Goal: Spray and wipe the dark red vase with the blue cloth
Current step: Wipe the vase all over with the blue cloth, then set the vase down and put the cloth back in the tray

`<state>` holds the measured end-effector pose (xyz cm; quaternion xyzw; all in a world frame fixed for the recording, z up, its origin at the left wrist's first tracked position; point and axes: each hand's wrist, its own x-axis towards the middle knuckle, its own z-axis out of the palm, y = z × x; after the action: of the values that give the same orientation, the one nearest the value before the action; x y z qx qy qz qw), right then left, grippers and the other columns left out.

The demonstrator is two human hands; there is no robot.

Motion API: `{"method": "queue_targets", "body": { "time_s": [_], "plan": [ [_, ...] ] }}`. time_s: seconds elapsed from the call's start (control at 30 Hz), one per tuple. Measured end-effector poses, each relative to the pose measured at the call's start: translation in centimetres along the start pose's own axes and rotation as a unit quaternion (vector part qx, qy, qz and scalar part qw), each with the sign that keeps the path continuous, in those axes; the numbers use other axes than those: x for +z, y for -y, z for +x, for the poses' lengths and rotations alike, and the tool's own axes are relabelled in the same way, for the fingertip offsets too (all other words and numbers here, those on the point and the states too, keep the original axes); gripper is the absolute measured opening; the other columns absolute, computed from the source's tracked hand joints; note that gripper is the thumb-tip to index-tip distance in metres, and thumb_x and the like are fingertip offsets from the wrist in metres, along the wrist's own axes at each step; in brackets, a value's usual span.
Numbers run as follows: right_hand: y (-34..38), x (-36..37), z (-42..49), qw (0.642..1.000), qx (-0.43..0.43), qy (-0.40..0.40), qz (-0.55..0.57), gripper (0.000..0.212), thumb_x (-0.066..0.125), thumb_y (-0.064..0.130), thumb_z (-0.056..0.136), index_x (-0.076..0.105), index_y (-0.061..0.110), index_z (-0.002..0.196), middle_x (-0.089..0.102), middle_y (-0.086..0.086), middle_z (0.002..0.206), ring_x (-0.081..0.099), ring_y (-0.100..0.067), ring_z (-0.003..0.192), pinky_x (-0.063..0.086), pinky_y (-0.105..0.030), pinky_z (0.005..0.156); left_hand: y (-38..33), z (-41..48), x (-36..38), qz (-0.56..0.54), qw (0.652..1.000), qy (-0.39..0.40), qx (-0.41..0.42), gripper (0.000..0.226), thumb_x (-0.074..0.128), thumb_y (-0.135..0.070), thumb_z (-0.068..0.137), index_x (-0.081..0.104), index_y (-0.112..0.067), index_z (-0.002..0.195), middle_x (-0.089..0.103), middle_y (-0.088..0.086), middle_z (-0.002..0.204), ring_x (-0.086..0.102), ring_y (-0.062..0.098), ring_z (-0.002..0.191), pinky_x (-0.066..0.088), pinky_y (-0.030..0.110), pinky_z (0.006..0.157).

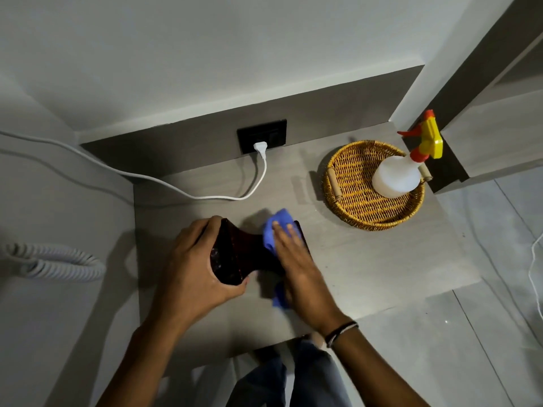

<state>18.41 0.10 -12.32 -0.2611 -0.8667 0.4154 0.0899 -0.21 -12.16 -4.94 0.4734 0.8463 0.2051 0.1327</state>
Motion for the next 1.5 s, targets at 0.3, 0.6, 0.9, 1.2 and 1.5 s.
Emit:
{"method": "queue_targets", "body": {
  "time_s": [0.3,0.6,0.9,1.2,1.5],
  "plan": [
    [5.2,2.5,0.5,0.988,-0.092,-0.067,0.104,0.081,0.049,-0.007,0.099,0.019,0.013,0.172,0.017,-0.006,0.182,0.011,-0.027,0.170,0.014,-0.040,0.138,-1.8,1.1,-0.3,-0.030,0.999,-0.017,0.012,0.071,0.080,-0.042,0.053,0.067,-0.006,0.113,0.068,0.009,0.108,0.066,0.035,0.096,0.054,0.041,0.083],
    [-4.9,-4.8,0.6,0.995,0.081,-0.007,-0.060,0.066,0.057,-0.010,0.100,0.045,0.011,0.162,0.047,-0.012,0.167,0.044,-0.031,0.156,0.032,-0.040,0.130,-2.4,2.8,-2.4,0.078,0.996,0.045,0.003,0.109,0.099,-0.051,0.051,0.055,-0.015,0.143,0.060,0.004,0.137,0.056,0.031,0.123,0.052,0.040,0.096],
    [-6.6,-14.6,1.2,0.977,0.102,-0.189,-0.002,0.072,0.050,-0.029,0.089,0.059,0.006,0.152,0.055,-0.006,0.159,0.049,-0.018,0.151,0.026,-0.015,0.128,-7.9,7.0,-1.2,0.175,0.980,0.100,-0.009,0.132,0.089,-0.079,0.045,0.053,-0.011,0.152,0.057,0.005,0.145,0.053,0.029,0.132,0.047,0.045,0.109],
    [-13.1,-14.9,10.9,0.970,0.041,-0.012,-0.238,0.083,0.066,0.000,0.102,0.019,0.004,0.171,0.016,-0.017,0.180,0.008,-0.039,0.168,0.018,-0.052,0.137,-9.6,7.6,1.4,0.189,0.974,0.111,-0.062,0.140,0.081,-0.088,0.032,0.063,-0.006,0.144,0.067,0.012,0.136,0.066,0.039,0.120,0.056,0.055,0.099],
    [-18.1,-12.2,11.5,0.943,0.042,0.119,-0.308,0.080,0.045,0.035,0.113,0.004,-0.002,0.170,-0.003,-0.025,0.179,-0.011,-0.050,0.164,0.009,-0.063,0.135,-9.9,7.1,1.9,0.155,0.981,0.093,-0.071,0.136,0.081,-0.084,0.041,0.054,-0.010,0.152,0.058,0.009,0.147,0.056,0.037,0.133,0.046,0.052,0.112]
  ]
}}
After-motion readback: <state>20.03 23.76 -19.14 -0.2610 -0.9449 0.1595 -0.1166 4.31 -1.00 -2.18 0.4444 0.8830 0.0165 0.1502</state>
